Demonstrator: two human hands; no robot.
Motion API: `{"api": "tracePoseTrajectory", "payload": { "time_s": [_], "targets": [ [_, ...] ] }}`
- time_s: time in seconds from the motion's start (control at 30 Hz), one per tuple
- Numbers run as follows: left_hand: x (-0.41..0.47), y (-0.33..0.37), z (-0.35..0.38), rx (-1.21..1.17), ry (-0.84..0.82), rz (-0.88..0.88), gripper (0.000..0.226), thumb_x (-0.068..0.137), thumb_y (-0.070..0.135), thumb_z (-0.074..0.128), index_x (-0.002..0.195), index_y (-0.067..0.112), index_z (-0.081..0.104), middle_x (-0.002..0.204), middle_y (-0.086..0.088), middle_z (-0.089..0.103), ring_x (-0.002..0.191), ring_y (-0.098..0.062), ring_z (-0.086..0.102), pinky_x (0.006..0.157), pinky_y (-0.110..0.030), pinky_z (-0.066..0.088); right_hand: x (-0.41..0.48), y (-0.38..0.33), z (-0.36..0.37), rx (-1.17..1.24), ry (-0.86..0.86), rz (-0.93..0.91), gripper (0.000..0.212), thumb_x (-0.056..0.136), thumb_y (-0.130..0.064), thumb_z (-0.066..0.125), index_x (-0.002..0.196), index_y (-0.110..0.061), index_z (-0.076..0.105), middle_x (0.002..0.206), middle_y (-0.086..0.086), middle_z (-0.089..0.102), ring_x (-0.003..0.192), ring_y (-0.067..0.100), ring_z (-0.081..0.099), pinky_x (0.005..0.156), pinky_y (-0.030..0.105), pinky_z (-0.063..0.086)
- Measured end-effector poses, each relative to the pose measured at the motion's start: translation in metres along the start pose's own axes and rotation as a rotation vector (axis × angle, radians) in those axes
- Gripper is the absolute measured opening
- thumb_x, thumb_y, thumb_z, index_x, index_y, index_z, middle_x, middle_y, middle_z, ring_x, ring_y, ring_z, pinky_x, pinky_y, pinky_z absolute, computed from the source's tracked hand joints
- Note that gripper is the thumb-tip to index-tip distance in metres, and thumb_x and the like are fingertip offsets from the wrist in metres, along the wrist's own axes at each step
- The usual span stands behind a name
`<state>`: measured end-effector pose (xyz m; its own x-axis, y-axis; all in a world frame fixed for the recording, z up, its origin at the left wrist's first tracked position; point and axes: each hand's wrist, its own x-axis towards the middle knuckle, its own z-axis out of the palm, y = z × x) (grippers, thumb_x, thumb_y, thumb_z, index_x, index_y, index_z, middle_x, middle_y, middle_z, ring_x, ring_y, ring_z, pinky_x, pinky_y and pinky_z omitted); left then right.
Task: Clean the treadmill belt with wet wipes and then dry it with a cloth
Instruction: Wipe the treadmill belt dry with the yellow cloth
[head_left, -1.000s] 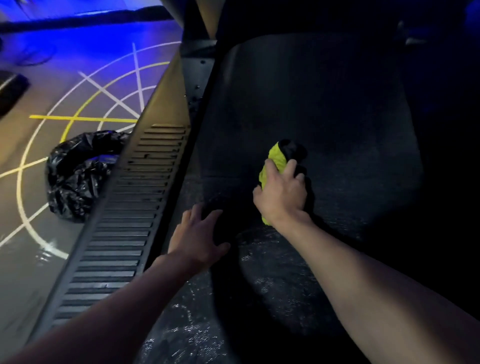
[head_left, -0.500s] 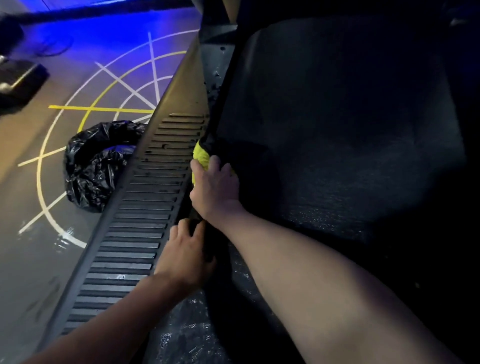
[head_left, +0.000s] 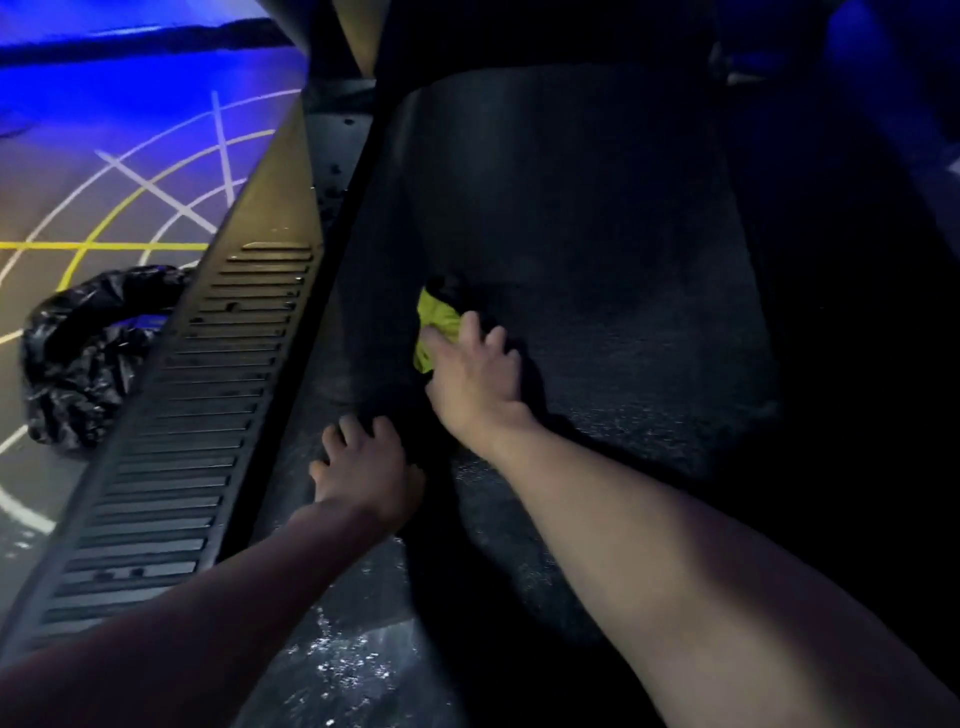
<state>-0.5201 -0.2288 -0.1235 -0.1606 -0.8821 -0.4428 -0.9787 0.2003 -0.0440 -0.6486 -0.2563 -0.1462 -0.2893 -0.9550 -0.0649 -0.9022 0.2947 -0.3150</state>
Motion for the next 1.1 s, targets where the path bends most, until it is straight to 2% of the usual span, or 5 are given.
{"api": "tracePoseTrajectory", "payload": {
  "time_s": [0.13,0.53,0.7,0.87,1.1],
  "targets": [
    [-0.002,0.041,0.011,0.010,0.023,0.049,0.052,0.088,0.036,0.053,0.130,0.012,0.036,0.141,-0.018,0.028,0.136,-0.043,0.022,0.102,-0.063,0.035,-0.023,0.074,-0.027,-0.006,-0.013,0.157,0.052,0.091,-0.025,0.055,0.140,-0.037,0.040,0.137,0.013,0.035,0.113,0.040,0.042,0.086,0.048,0.044],
    [-0.039,0.162,0.021,0.179,-0.054,0.552,0.080,0.090,0.046,0.052,0.151,0.014,0.013,0.155,-0.020,0.008,0.144,-0.049,0.001,0.108,-0.069,0.020,-0.110,0.206,-0.069,-0.157,0.042,0.510,0.056,0.090,-0.023,0.055,0.142,-0.032,0.037,0.127,0.014,0.041,0.106,0.038,0.046,0.087,0.043,0.040],
    [-0.034,0.149,0.024,0.194,-0.038,0.629,0.080,0.088,0.045,0.054,0.153,0.022,0.012,0.159,-0.014,0.005,0.146,-0.042,0.000,0.112,-0.063,0.019,-0.124,0.214,-0.068,-0.255,0.076,0.534,0.059,0.089,-0.025,0.057,0.145,-0.028,0.039,0.122,0.016,0.044,0.103,0.037,0.047,0.082,0.041,0.041],
    [-0.019,0.118,0.015,0.047,0.011,0.706,0.066,0.086,0.032,0.056,0.148,0.028,0.033,0.155,-0.002,0.023,0.144,-0.026,0.018,0.112,-0.043,0.030,-0.109,0.197,-0.067,-0.117,0.052,0.629,0.059,0.089,-0.030,0.056,0.144,-0.025,0.037,0.132,0.019,0.038,0.108,0.039,0.047,0.064,0.034,0.038],
    [-0.010,0.072,0.010,0.002,0.014,0.689,0.063,0.085,0.026,0.057,0.146,0.028,0.040,0.152,-0.003,0.027,0.139,-0.026,0.026,0.111,-0.039,0.033,-0.086,0.155,-0.053,-0.096,0.050,0.573,0.060,0.089,-0.032,0.056,0.145,-0.024,0.036,0.135,0.021,0.036,0.108,0.040,0.049,0.064,0.034,0.038]
  ]
}}
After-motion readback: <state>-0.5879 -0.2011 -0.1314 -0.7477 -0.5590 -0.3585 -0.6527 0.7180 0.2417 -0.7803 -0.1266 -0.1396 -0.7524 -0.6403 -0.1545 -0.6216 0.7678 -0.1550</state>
